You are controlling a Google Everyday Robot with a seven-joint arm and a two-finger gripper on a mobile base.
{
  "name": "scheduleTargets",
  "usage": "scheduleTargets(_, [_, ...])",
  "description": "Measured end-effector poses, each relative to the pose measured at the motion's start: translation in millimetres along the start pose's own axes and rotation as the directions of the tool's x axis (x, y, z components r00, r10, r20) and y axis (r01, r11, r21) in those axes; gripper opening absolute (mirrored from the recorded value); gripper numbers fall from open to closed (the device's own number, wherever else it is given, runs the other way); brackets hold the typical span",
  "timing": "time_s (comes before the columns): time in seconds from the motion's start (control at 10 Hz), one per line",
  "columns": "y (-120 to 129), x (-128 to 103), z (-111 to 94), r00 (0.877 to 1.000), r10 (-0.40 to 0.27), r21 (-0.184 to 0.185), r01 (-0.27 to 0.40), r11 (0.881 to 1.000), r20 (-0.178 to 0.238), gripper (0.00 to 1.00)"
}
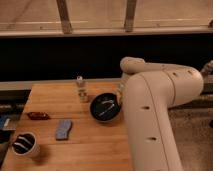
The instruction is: Drag the ceramic bowl in a circle
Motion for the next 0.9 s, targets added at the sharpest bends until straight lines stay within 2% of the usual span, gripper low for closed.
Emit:
scheduleTargets(0.1, [25,0,-1,0.999,-0.043,0.01,0.043,0.999,0.007,0.0])
scheduleTargets(0.3, [79,17,3,0.992,-0.126,0.03,0.125,0.992,0.018,0.0])
scheduleTargets(0.5, [105,37,13,0.99,-0.14,0.038,0.139,0.99,0.017,0.0])
scheduleTargets(0.7, [100,51,20,0.993,-0.115,0.037,0.115,0.993,0.009,0.0])
scheduleTargets(0.9, [75,71,26,0.998,-0.064,0.031,0.064,0.997,0.001,0.0])
